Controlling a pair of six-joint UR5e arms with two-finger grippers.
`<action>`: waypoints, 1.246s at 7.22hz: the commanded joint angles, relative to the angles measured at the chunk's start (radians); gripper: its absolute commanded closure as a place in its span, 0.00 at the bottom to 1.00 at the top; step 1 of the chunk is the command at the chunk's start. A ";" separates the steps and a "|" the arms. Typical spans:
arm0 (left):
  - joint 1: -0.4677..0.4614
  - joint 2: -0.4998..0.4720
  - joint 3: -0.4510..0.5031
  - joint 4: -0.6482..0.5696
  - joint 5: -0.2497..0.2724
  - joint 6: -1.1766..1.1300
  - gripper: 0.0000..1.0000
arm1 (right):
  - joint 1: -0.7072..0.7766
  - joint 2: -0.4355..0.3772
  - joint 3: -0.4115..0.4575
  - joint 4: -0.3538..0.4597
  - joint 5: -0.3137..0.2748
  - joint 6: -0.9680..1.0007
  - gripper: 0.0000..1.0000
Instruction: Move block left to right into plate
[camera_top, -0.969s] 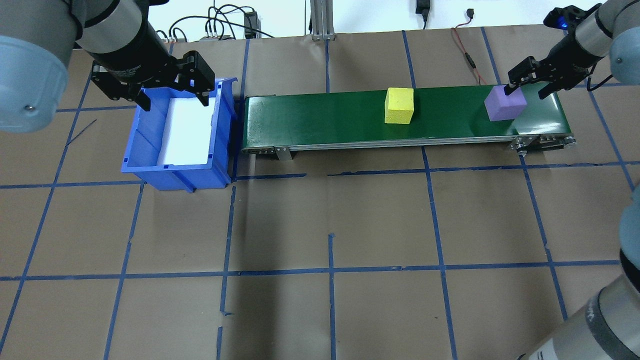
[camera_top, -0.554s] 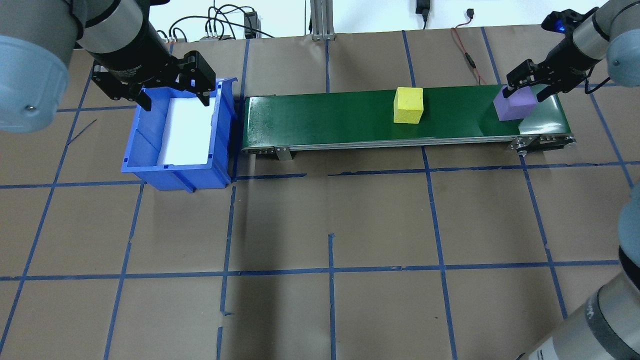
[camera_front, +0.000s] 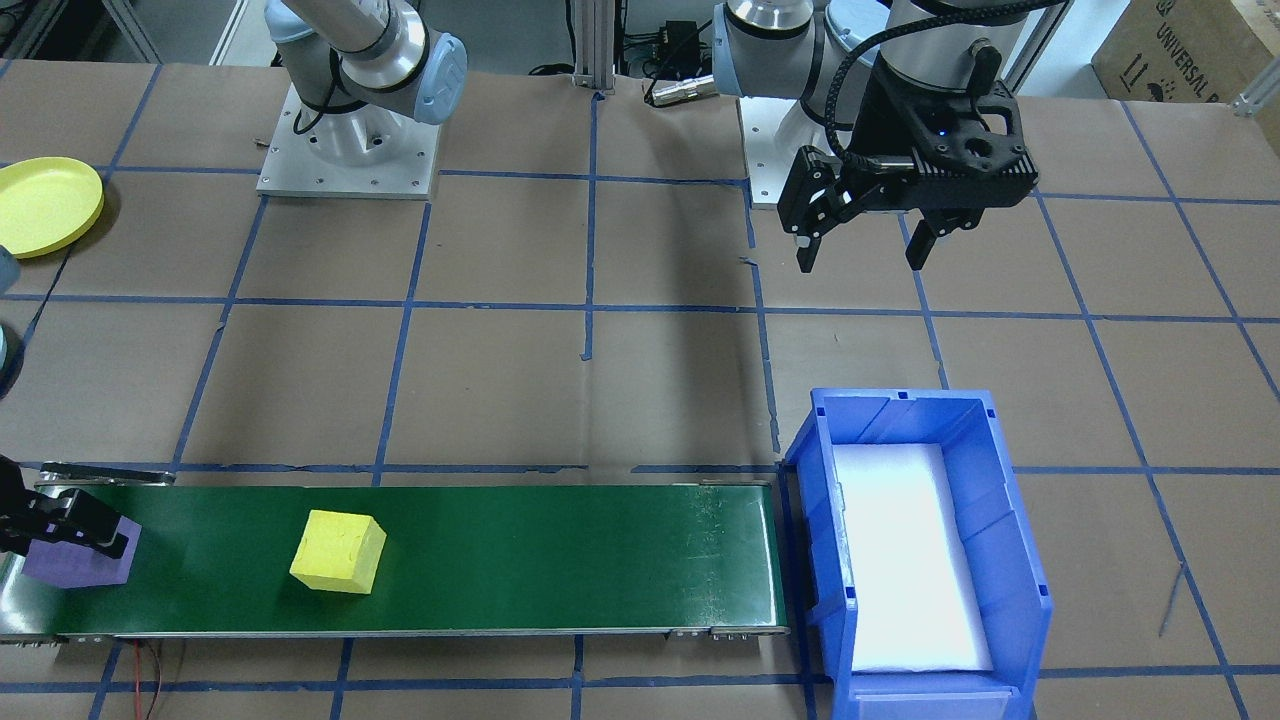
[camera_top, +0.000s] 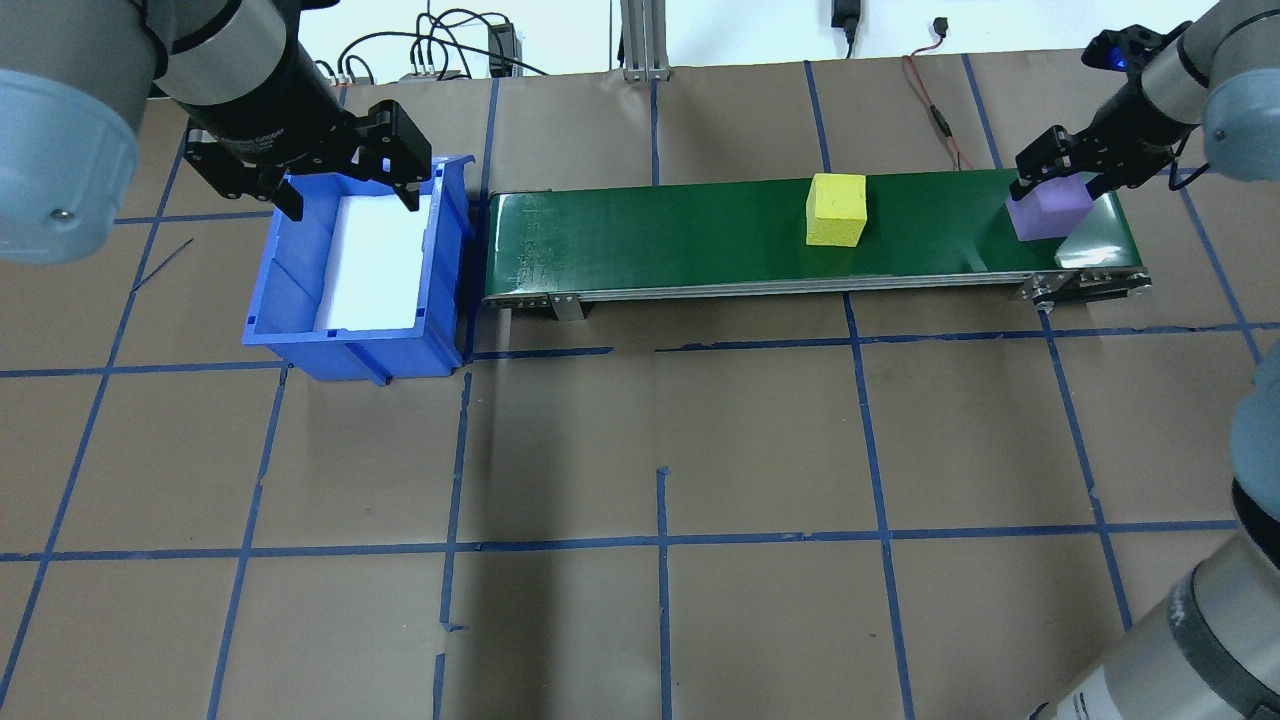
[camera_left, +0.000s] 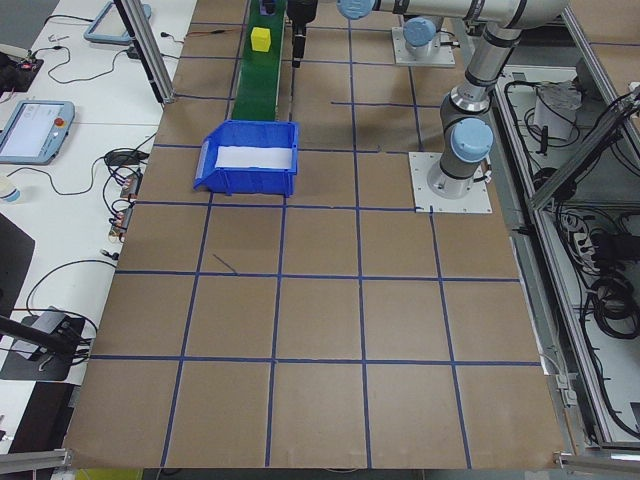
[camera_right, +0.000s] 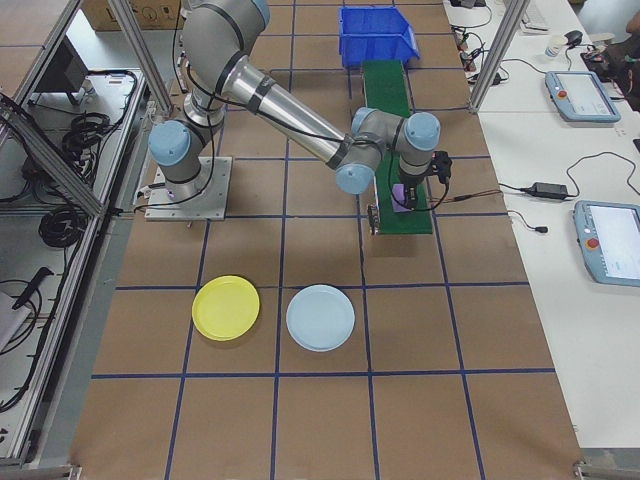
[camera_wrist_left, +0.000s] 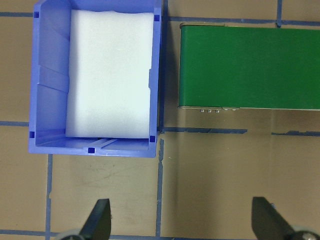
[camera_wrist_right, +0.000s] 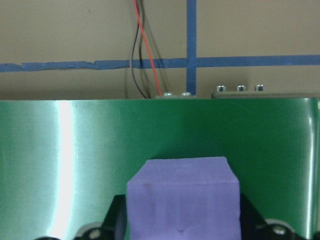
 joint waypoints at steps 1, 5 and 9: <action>0.000 0.001 0.000 -0.001 0.000 0.000 0.00 | 0.000 -0.027 -0.004 -0.047 -0.096 -0.004 0.61; -0.002 0.001 -0.001 -0.001 0.000 -0.002 0.00 | -0.156 -0.130 0.085 0.004 -0.204 -0.220 0.68; -0.003 0.001 -0.005 -0.002 0.000 -0.002 0.00 | -0.535 -0.123 0.155 0.002 -0.129 -0.527 0.58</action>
